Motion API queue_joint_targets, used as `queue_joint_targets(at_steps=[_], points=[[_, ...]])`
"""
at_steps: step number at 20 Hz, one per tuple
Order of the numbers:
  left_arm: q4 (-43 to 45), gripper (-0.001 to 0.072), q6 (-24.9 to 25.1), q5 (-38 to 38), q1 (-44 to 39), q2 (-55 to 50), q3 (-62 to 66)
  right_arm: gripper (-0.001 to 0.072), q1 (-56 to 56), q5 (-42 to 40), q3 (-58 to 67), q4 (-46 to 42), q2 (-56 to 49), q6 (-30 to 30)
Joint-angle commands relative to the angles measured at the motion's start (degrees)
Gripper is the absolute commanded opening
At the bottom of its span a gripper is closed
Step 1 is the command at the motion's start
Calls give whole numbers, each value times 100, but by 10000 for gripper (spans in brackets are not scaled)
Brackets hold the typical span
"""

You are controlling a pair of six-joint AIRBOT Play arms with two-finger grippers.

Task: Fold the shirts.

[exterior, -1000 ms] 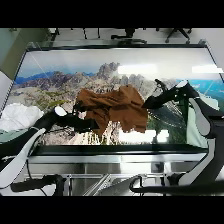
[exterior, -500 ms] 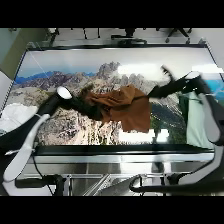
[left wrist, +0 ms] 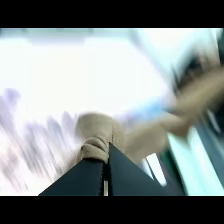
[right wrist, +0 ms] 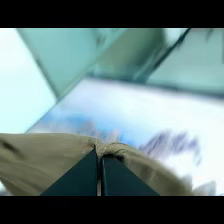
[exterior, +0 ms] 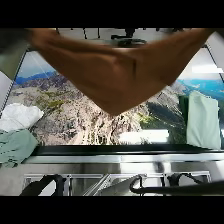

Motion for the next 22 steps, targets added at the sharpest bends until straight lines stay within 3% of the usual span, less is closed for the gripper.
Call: queue_joint_targets(at_steps=[1,5,8,10,13,17,19,22], points=[[39,14,-129,562,1320,957,396,18,-245,-1220,201,201,1027,-411],[-107,16,81,647,2822,1711,-555,17,-245,-1292,199,120,1290,-632],[-1222,16,638,649,3016,1759,-1248,17,-245,-439,149,592,750,-702],[-1827,16,1060,551,2581,1453,-1700,18,-107,249,26,970,195,-699],[-1121,16,1117,719,1259,719,-2299,17,905,212,-326,356,-627,-804],[763,16,1003,1823,-361,-625,-3080,17,2022,-927,-476,-1770,-1853,-605],[1198,15,922,2306,-647,-1478,-3224,18,2133,-1469,-474,-2083,-2544,-588],[1176,16,922,3093,-691,-2651,-3222,18,2133,-2302,-474,-2011,-3486,-588]])
